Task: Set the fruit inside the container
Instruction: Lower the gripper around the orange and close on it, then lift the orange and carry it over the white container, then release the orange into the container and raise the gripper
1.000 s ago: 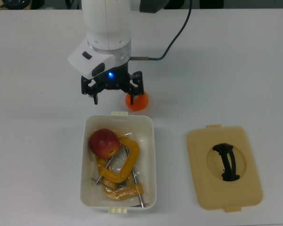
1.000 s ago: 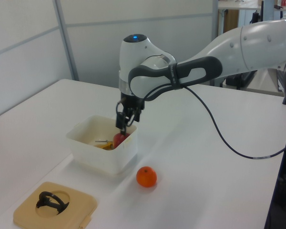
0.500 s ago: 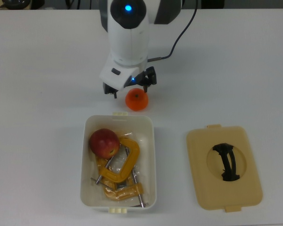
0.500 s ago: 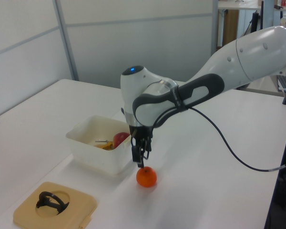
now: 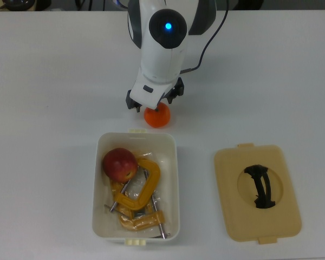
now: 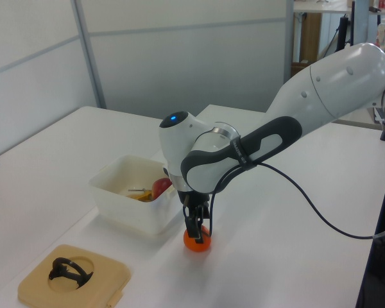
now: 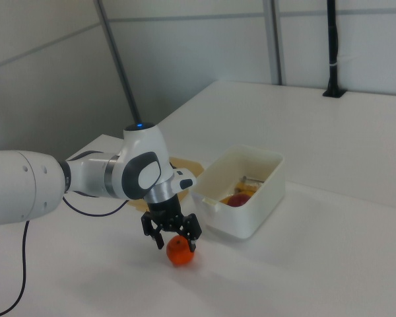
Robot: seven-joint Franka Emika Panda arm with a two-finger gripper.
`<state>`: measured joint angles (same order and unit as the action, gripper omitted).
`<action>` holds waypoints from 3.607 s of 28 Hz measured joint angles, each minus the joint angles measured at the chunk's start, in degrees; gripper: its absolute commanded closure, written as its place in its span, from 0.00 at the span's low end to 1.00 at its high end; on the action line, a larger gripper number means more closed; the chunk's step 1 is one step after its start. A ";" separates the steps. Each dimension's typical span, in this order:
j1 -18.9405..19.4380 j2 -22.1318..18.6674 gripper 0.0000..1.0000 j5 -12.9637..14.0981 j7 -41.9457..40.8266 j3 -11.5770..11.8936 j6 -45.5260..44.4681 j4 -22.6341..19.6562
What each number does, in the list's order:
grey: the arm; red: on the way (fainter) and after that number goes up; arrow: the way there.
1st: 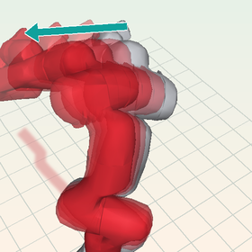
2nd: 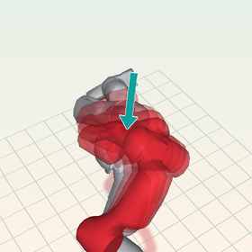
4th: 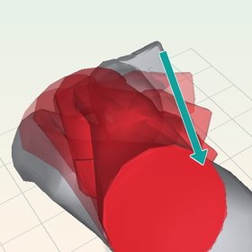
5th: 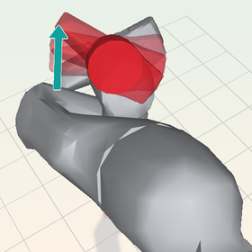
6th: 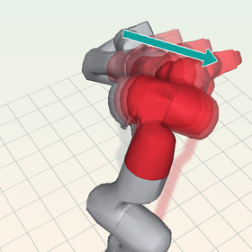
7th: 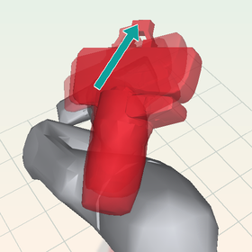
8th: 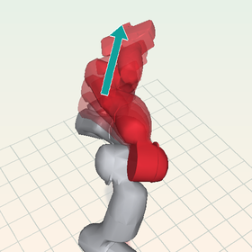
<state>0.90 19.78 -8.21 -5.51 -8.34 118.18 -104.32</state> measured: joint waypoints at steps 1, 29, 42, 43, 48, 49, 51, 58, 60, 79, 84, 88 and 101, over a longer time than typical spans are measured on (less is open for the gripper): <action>0.00 0.14 0.00 -0.16 0.00 0.00 0.02 0.00; -1.66 -0.43 0.62 -3.09 1.58 -0.65 -3.03 7.23; -4.69 -1.12 0.61 1.11 8.45 -0.55 3.32 16.35; -4.67 -0.57 0.61 1.11 10.34 -0.55 6.31 16.34; -4.63 3.99 0.27 0.59 18.87 -0.55 20.97 16.33; -4.63 4.99 0.21 0.16 20.15 -0.55 22.97 16.33; -4.64 7.16 0.09 -1.02 22.58 -0.55 26.25 16.36; -4.57 9.39 0.00 -2.66 25.00 -0.55 28.42 16.70; -4.56 9.29 0.00 -2.66 25.01 -0.55 28.34 16.87; -4.68 -5.12 0.00 -1.92 18.00 2.14 -12.55 17.79; -4.62 -10.70 0.00 3.24 11.58 6.32 -17.43 16.69; -4.64 -13.74 0.00 4.73 9.16 8.55 -20.04 15.74; -4.36 -16.30 0.00 4.91 7.80 8.78 -24.19 14.13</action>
<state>-3.46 3.48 -3.30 2.29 0.44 93.99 -90.19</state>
